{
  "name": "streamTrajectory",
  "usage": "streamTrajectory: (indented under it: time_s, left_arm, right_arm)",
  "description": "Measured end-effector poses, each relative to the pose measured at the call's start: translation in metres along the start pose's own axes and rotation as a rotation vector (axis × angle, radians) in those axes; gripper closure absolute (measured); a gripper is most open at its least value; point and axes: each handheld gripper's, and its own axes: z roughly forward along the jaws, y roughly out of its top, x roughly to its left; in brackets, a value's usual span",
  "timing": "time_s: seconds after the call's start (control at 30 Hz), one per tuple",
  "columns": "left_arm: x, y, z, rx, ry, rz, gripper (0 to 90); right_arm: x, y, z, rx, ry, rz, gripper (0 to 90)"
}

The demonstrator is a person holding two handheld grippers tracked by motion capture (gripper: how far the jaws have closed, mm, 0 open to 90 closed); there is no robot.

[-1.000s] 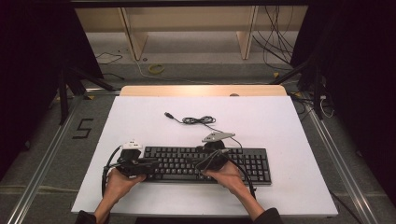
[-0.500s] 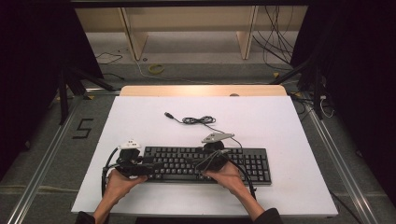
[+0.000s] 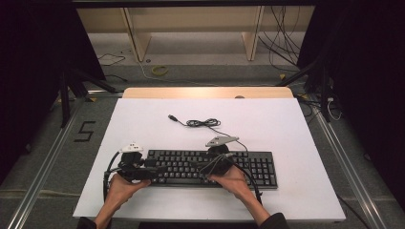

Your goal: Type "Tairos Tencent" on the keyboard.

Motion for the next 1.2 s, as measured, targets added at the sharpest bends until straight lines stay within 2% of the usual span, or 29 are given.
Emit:
streamTrajectory:
  time_s: [0.53,1.2]
  left_arm:
    - [-0.002,0.0001,-0.0012,-0.014,-0.001,-0.005,33.4]
    - [-0.0028,0.001,-0.0018,-0.02,0.001,0.004,32.1]
  right_arm:
    - [-0.0009,-0.0028,0.0036,0.021,-0.001,-0.011,64.2]
    - [-0.0002,-0.0047,0.0066,0.038,0.004,-0.015,74.1]
